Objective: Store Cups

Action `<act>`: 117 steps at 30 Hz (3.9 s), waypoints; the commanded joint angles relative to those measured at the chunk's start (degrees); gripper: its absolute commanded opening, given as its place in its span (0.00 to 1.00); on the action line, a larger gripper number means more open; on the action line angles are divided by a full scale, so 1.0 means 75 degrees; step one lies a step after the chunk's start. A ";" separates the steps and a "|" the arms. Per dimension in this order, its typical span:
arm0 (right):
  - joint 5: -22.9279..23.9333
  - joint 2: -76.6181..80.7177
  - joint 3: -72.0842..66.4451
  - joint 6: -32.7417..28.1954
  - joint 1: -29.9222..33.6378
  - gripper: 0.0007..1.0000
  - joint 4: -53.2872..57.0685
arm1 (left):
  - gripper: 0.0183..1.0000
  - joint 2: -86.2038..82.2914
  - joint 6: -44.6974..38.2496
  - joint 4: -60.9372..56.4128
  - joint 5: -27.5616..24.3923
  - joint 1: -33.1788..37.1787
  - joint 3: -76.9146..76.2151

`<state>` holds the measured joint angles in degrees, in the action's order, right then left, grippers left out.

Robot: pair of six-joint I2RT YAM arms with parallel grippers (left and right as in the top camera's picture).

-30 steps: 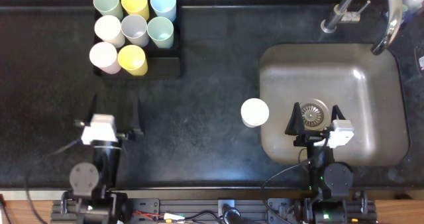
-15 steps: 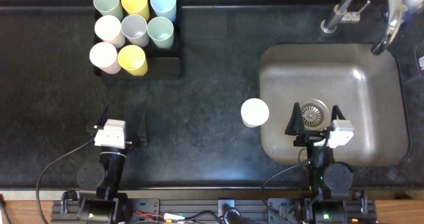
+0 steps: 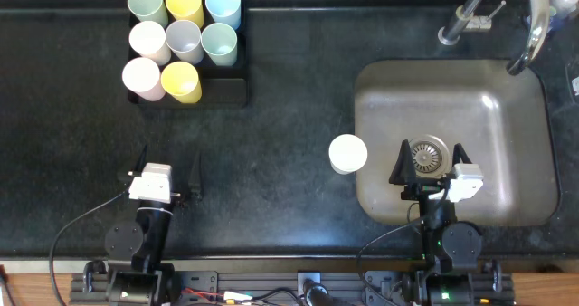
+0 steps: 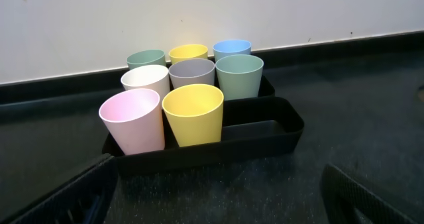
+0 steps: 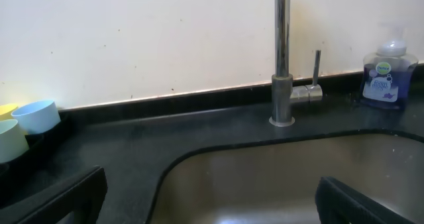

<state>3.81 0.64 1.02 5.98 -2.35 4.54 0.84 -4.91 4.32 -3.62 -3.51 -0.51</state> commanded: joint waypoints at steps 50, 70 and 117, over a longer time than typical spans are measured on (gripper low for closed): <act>-0.0466 1.2176 1.1380 -0.3427 -0.1789 1.00 0.9894 | 1.00 -0.0090 -0.0143 0.0041 0.0093 -0.0006 0.0006; -0.0408 1.3277 1.0684 -0.4383 -0.1953 1.00 0.9524 | 1.00 -0.0090 -0.0143 0.0041 0.0093 -0.0006 0.0006; -0.0271 1.5629 1.8852 -0.2806 -0.3538 0.04 1.1890 | 1.00 -0.0090 -0.0143 0.0044 0.0093 -0.0006 0.0009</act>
<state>0.62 109.06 132.38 -17.15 -25.78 92.97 0.69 -4.91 4.34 -2.81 -3.51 -0.51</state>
